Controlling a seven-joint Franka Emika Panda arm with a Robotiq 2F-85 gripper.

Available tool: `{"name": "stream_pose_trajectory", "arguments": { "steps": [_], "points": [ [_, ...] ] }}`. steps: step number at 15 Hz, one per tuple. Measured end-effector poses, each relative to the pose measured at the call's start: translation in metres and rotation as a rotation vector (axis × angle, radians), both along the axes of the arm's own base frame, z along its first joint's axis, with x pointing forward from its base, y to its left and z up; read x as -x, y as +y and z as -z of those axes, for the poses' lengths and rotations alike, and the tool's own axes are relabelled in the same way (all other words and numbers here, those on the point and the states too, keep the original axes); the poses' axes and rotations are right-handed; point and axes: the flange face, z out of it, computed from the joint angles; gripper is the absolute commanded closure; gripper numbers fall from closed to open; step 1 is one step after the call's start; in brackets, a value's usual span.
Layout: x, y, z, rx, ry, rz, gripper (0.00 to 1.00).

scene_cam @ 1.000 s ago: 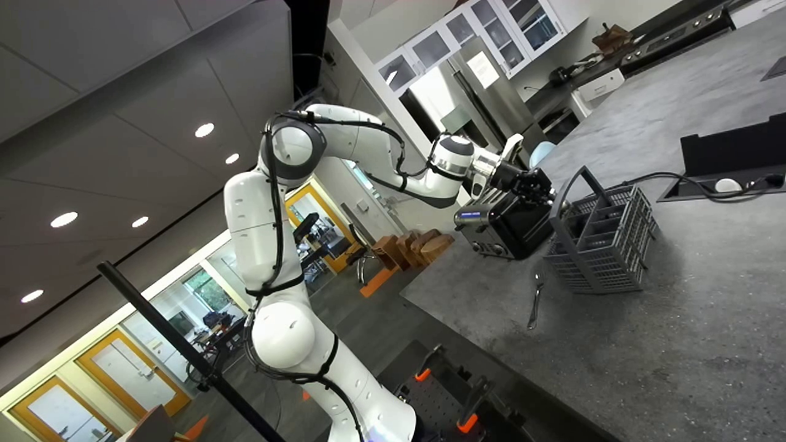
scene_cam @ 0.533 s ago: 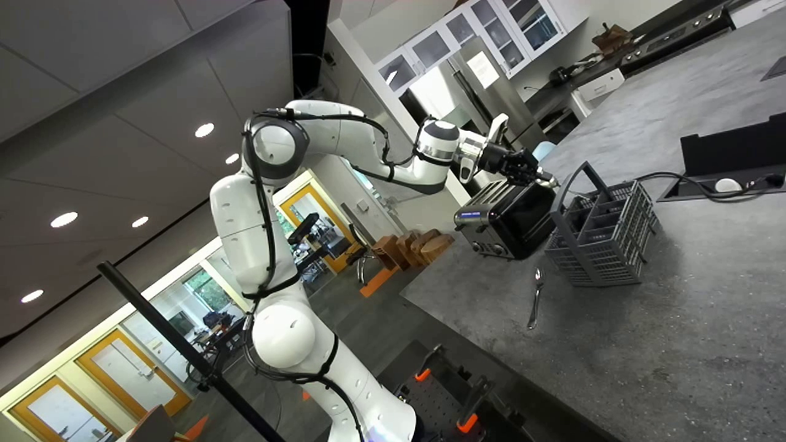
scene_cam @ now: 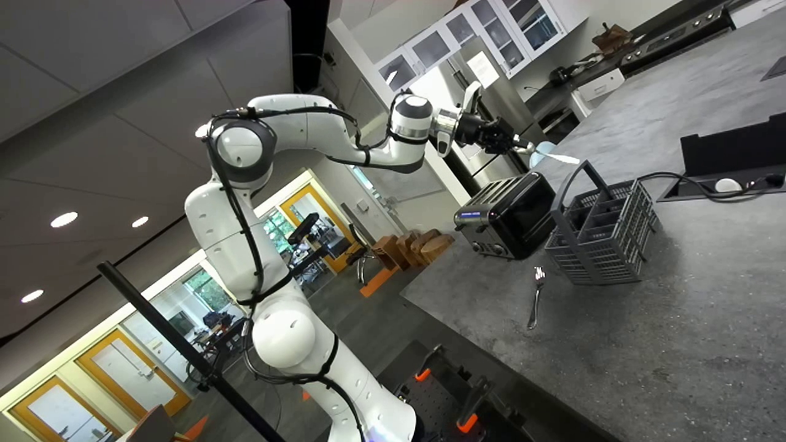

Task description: Take out one fork from the cutlery box and put it on the right side of the counter, take out another fork from the box and place it on the left side of the counter then take out a spoon from the box and place it in between the two forks

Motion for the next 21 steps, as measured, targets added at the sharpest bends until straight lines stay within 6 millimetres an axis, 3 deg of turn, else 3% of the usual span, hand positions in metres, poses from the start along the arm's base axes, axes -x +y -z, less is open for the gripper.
{"name": "stream_pose_trajectory", "arguments": {
  "steps": [5, 7, 10, 16, 21],
  "points": [
    [0.020, -0.008, -0.060, -0.044, -0.115, 0.062, 0.98],
    [0.029, -0.021, -0.076, -0.065, -0.167, 0.119, 0.98],
    [0.043, -0.056, -0.089, -0.099, -0.239, 0.224, 0.98],
    [0.081, -0.152, -0.077, -0.226, -0.373, 0.384, 0.98],
    [0.128, -0.213, -0.032, -0.390, -0.471, 0.447, 0.98]
  ]
}}
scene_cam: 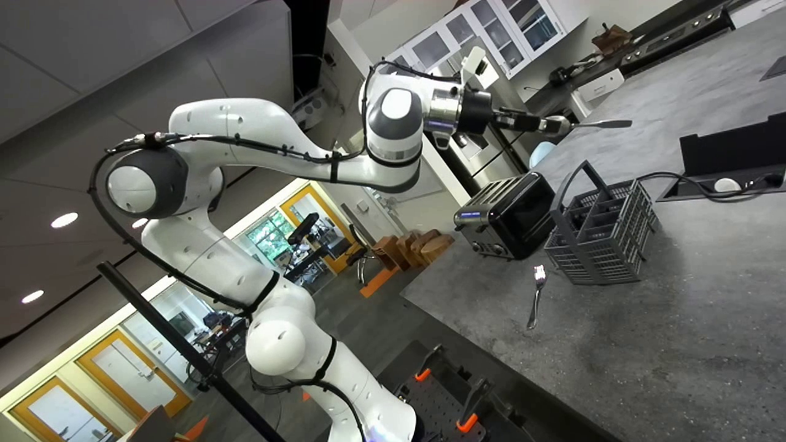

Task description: Take out one fork from the cutlery box and put it on the right side of the counter, take out another fork from the box and place it on the left side of the counter then take out a spoon from the box and place it in between the two forks

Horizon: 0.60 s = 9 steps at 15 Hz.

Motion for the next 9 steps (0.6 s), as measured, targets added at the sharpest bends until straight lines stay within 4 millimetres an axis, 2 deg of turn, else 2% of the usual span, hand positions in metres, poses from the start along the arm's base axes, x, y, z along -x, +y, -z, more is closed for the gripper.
{"name": "stream_pose_trajectory", "arguments": {
  "steps": [5, 9],
  "points": [
    [0.046, -0.037, 0.060, -0.134, -0.021, 0.075, 0.98],
    [0.071, -0.061, 0.105, -0.206, 0.013, 0.160, 0.98]
  ]
}}
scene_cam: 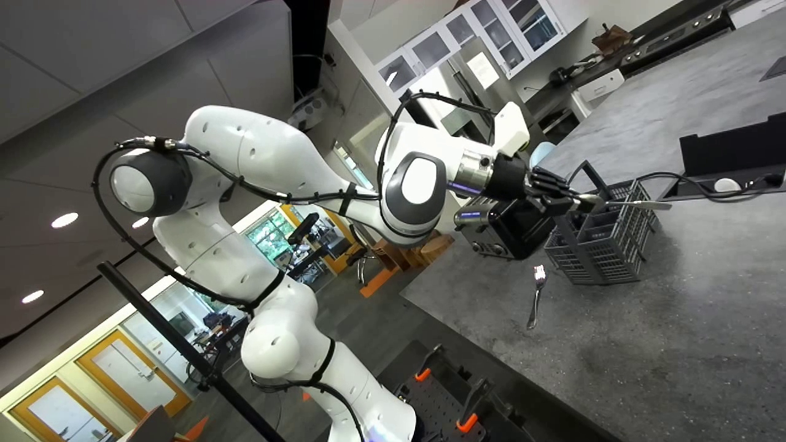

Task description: Take out one fork from the cutlery box and put it on the right side of the counter, take out another fork from the box and place it on the left side of the counter then take out a spoon from the box and place it in between the two forks

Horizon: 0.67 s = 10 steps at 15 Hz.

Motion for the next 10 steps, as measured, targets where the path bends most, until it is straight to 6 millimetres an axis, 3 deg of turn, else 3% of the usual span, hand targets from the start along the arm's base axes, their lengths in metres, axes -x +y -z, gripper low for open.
{"name": "stream_pose_trajectory", "arguments": {
  "steps": [4, 8, 10],
  "points": [
    [0.018, -0.016, 0.046, -0.055, 0.028, 0.046, 0.98],
    [0.034, -0.011, 0.100, -0.127, 0.007, 0.021, 0.98],
    [0.032, -0.008, 0.110, -0.146, 0.023, -0.012, 0.98]
  ]
}}
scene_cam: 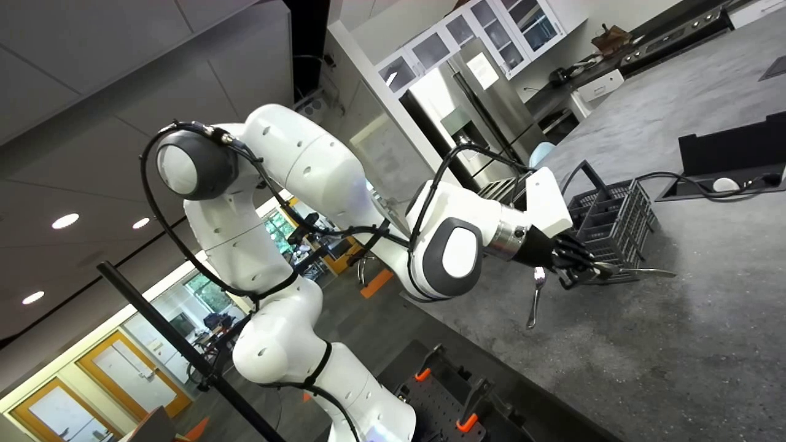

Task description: Take out one fork from the cutlery box and put it on the right side of the counter, take out another fork from the box and place it on the left side of the counter then take out a spoon from the box and place it in between the two forks

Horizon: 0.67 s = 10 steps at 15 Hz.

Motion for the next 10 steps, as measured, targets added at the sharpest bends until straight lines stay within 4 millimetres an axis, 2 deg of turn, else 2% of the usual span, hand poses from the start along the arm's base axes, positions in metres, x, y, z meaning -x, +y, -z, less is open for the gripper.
{"name": "stream_pose_trajectory", "arguments": {
  "steps": [3, 4, 8, 9, 10],
  "points": [
    [-0.007, -0.010, -0.012, 0.026, -0.026, -0.030, 0.98],
    [-0.010, -0.013, -0.017, 0.036, -0.037, -0.034, 0.92],
    [-0.015, -0.020, -0.023, 0.050, -0.051, -0.031, 0.92],
    [-0.015, -0.020, -0.023, 0.050, -0.051, -0.031, 0.98],
    [-0.015, -0.020, -0.023, 0.050, -0.051, -0.031, 0.98]
  ]
}}
